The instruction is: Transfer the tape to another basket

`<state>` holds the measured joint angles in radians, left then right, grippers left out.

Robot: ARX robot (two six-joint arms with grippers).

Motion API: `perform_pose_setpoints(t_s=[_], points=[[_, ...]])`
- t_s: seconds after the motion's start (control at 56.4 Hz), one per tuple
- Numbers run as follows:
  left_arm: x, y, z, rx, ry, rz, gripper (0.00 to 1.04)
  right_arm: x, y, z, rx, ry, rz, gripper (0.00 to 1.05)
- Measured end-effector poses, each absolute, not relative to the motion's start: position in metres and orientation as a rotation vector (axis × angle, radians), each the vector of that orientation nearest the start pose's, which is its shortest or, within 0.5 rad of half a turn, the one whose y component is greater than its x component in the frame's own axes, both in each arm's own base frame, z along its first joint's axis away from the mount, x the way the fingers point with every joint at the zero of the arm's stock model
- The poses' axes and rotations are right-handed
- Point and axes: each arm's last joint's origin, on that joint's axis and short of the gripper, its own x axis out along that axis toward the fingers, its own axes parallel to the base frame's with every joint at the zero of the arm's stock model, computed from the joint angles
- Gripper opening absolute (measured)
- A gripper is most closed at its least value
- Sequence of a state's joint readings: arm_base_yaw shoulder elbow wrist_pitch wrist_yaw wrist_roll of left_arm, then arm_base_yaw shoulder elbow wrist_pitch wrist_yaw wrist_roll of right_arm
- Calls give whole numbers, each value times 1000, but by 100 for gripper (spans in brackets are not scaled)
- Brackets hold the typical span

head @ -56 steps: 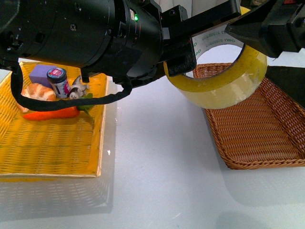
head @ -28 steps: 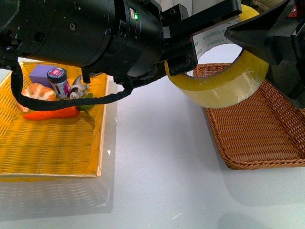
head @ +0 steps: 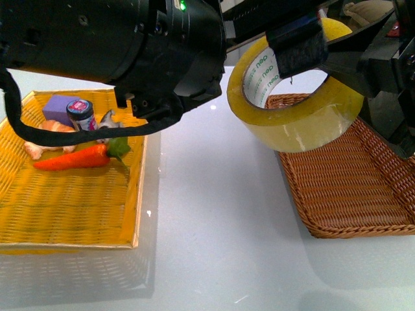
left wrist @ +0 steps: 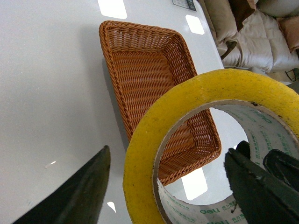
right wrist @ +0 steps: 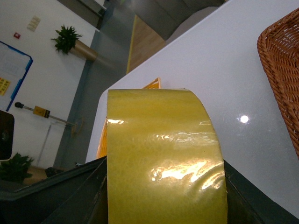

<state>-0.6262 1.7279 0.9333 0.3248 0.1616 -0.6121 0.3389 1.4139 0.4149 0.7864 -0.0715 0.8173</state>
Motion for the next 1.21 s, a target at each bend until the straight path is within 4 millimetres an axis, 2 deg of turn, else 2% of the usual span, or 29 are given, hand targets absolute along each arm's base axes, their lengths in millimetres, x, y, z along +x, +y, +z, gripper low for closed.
perform_pose_setpoints(t_s=[0.035,0.23,0.567,0.656,0.762,0.957,1.099,1.205], points=[[289,-214,190,-460,678,-601,97,241,86,170,777,366,293,47],[284,-200,207,-403,545,-563,96,241,76,166,786,364,248,47],[267,-147,236,-338,277,-490,94,241,57,165,820,333,186,47],[252,-123,239,-217,49,-191,79,242,52,165,827,325,176,47],[228,-87,231,-96,2,-19,61,245,44,161,834,322,157,47],[200,-55,210,-25,10,-9,29,263,23,143,853,344,97,46],[184,-40,200,-17,5,-14,4,287,3,126,871,358,28,46],[173,-30,193,-13,7,-7,2,310,-11,109,889,368,-36,46]])
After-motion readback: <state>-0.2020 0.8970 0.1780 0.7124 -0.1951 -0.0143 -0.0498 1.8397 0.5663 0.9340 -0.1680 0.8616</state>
